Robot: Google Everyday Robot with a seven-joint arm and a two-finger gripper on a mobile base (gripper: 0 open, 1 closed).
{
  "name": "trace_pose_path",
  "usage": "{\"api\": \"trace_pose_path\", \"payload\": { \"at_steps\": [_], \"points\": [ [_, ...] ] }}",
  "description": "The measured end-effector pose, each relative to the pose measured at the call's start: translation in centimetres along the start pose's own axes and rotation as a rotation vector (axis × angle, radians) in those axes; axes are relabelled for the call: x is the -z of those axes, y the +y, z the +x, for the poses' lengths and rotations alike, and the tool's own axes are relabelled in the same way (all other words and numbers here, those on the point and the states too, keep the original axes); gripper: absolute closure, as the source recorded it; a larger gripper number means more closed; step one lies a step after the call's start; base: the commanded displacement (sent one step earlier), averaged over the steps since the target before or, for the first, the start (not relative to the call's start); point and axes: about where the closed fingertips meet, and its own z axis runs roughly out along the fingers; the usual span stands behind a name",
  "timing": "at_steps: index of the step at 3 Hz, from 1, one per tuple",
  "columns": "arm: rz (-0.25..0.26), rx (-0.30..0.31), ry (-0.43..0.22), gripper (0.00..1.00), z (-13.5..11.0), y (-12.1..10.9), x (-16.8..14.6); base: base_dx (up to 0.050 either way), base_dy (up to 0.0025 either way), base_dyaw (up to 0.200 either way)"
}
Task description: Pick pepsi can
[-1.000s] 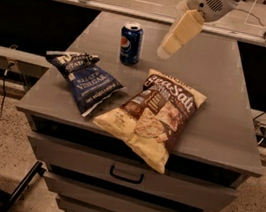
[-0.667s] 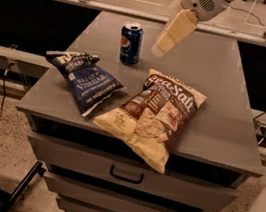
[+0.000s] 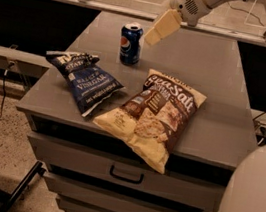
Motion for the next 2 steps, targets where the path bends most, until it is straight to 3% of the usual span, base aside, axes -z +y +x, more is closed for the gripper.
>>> {"api": "trace_pose_path", "payload": {
  "at_steps": [2],
  "points": [
    [0.066, -0.043, -0.040, 0.00, -0.1, -2.1, -4.0, 0.000, 0.00000, 0.000]
  ]
}}
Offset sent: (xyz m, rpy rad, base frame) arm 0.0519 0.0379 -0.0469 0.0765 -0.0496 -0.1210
